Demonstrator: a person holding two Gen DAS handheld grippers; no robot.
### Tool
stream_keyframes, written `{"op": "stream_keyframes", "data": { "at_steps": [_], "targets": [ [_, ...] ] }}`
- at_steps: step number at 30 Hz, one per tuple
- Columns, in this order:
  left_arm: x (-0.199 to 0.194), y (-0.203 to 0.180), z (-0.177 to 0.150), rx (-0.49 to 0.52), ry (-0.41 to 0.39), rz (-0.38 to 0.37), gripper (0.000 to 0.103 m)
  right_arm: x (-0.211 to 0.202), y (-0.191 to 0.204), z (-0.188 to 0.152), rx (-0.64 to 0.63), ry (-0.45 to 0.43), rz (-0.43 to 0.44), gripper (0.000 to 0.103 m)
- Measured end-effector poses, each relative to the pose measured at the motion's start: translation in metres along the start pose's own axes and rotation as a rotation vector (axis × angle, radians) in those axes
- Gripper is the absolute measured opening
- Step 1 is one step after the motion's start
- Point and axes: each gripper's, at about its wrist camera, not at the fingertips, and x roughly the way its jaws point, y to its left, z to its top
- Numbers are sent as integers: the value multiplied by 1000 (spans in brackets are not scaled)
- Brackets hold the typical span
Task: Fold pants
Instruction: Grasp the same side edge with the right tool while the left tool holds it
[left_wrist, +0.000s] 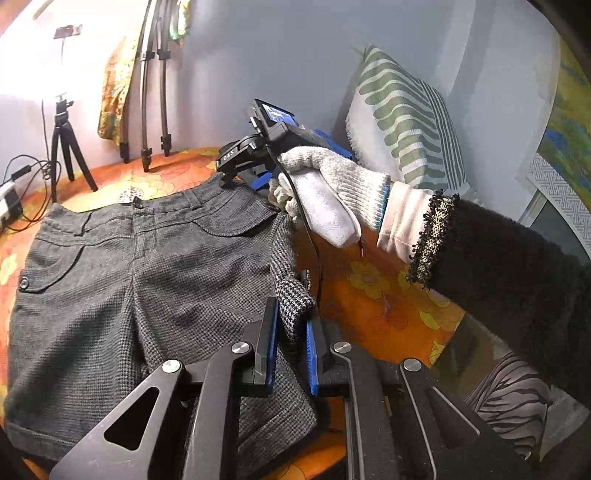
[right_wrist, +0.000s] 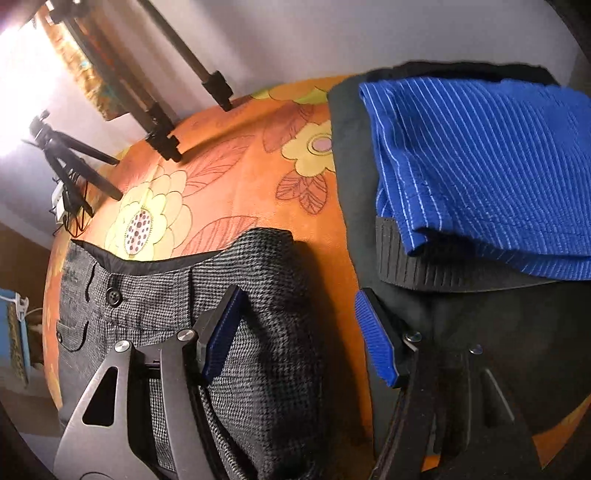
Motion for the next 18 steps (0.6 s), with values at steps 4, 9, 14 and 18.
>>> {"op": "stream_keyframes", "data": {
  "at_steps": [4,9,14,18],
  "targets": [
    [-4,8,-5,-18,-2,3,11,0,0,1,24,22,73,33],
    [-13,15,-13,-33,-7,5,11,-13,5,3,54,-5,96,22],
    [-27,24,-21,-50,-22,13,11,-32,22,8,69,-38,84,18],
    [-43,36,-28,-66,-39,29,11,-45,47,15,66,-65,58,16]
  ]
}}
